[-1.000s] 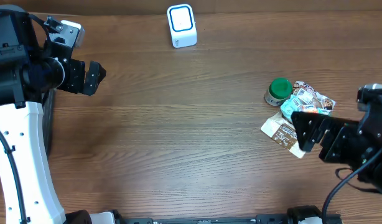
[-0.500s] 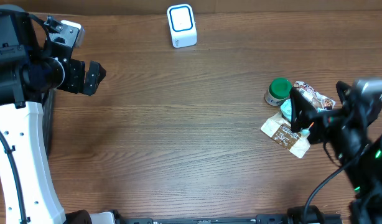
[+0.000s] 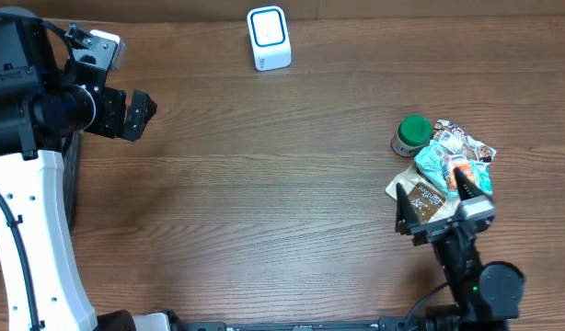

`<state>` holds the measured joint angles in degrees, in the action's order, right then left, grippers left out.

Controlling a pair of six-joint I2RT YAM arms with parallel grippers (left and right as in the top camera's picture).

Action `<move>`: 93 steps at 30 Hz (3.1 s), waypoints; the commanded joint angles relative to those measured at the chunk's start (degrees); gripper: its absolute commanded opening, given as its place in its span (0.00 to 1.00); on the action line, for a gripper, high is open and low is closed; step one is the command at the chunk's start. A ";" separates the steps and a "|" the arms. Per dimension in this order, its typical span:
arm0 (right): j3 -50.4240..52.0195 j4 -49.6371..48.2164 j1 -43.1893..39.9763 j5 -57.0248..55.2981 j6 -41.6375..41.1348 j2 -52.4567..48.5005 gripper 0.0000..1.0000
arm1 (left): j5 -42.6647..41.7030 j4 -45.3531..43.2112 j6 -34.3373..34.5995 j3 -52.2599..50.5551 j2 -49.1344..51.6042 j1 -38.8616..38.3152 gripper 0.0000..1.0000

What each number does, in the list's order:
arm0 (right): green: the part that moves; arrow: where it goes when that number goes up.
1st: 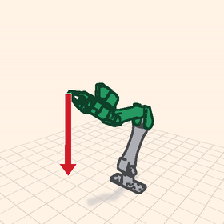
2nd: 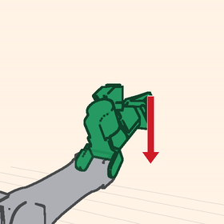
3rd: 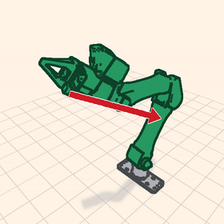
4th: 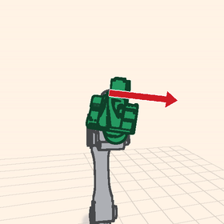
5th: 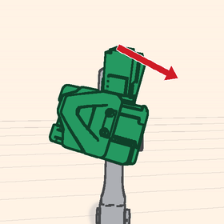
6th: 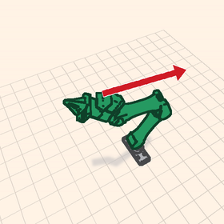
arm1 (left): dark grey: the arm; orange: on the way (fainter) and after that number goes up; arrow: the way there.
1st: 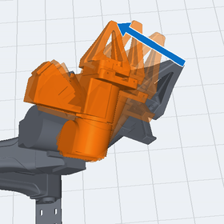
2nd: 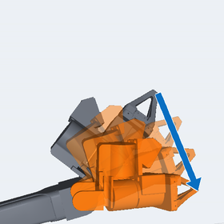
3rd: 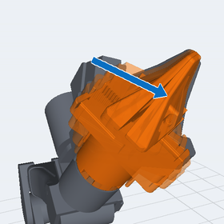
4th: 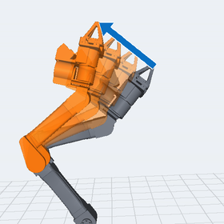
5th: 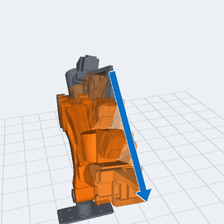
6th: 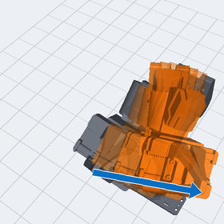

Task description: Scan the item barcode

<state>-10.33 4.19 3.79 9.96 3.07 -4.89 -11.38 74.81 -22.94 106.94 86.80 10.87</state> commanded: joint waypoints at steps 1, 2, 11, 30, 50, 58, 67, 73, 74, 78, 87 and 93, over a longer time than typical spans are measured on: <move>4.24 -2.27 -0.22 0.79 0.39 3.65 1.00 | -0.20 -0.04 -1.29 0.92 0.09 -0.39 1.00; 5.14 -2.67 -0.22 0.87 0.39 4.13 1.00 | -0.20 -0.04 -1.29 0.90 0.09 -0.39 1.00; 9.90 -0.04 -0.22 0.81 0.28 4.72 1.00 | -0.20 -0.04 -1.29 0.90 0.09 -0.39 1.00; 9.88 -0.46 -0.28 0.61 -0.17 4.72 1.00 | -0.20 -0.04 -1.29 0.90 0.09 -0.39 1.00; 9.88 -0.46 -0.28 0.61 -0.17 4.72 1.00 | -0.20 -0.04 -1.29 0.90 0.09 -0.39 1.00; 9.88 -0.46 -0.28 0.61 -0.17 4.72 1.00 | -0.20 -0.04 -1.27 0.87 -0.22 -0.42 1.00; 9.88 -0.46 -0.28 0.61 -0.17 4.72 1.00 | 0.39 0.00 -1.29 0.46 -6.80 -0.79 1.00; 9.88 -0.46 -0.28 0.61 -0.17 4.72 1.00 | 8.52 -1.73 -1.97 -12.96 -17.38 -7.21 1.00; 9.88 -0.46 -0.28 0.61 -0.17 4.72 1.00 | 9.66 -4.35 -1.92 -16.96 -19.82 -8.57 1.00; 9.88 -0.46 -0.28 0.61 -0.17 4.72 1.00 | 5.44 -21.66 -1.92 -35.32 -30.27 -10.82 1.00; 9.88 -0.46 -0.28 0.61 -0.17 4.72 1.00 | -3.67 -63.73 2.75 -75.47 -56.22 -10.86 1.00; 9.88 -0.46 -0.28 0.61 -0.17 4.72 1.00 | -3.28 -70.66 3.72 -90.23 -69.35 -10.84 1.00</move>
<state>-1.06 4.03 3.77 10.28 3.14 -0.84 -13.61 5.61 -21.12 21.78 21.91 0.34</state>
